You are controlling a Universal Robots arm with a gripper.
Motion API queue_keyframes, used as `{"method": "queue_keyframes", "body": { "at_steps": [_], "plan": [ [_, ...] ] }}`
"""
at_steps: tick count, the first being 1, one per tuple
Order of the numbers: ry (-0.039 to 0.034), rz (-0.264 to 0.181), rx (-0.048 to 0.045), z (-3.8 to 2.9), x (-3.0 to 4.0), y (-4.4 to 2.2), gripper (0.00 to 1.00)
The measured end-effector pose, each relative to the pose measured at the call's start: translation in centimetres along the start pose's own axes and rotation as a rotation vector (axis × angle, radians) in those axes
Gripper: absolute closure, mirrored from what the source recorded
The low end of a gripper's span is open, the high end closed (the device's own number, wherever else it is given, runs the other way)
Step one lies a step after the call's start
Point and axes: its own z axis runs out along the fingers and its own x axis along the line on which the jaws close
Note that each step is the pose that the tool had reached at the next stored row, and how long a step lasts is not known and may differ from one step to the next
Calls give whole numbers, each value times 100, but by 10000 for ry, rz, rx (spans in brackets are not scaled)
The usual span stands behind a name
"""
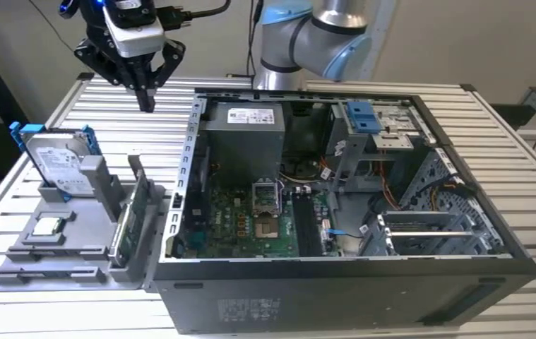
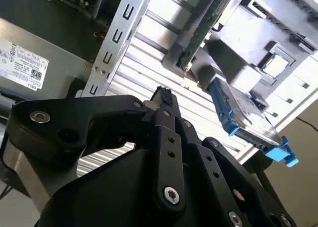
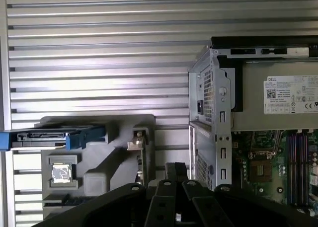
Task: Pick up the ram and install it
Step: 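Reach for the ram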
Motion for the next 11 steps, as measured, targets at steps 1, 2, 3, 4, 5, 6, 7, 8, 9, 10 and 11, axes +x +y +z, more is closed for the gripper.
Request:
{"method": "queue_keyframes", "body": {
  "at_steps": [1,2,3,4,5,6,7,8,9,10,11],
  "plan": [
    [0,-4,1,0,14,-1,89],
    [0,-7,0,2,27,-1,89],
    [0,-11,0,2,40,-2,89],
    [0,-14,-1,3,54,-3,89],
    [1,-17,0,3,68,-3,89],
    [1,-21,0,4,82,-4,89],
    [1,-25,-1,5,95,-5,89],
    [1,-28,0,5,110,-6,89],
    [2,-31,0,6,126,-7,89],
    [1,-35,-1,7,139,-7,89],
    [2,-38,-1,7,154,-8,89]
  ]
}}
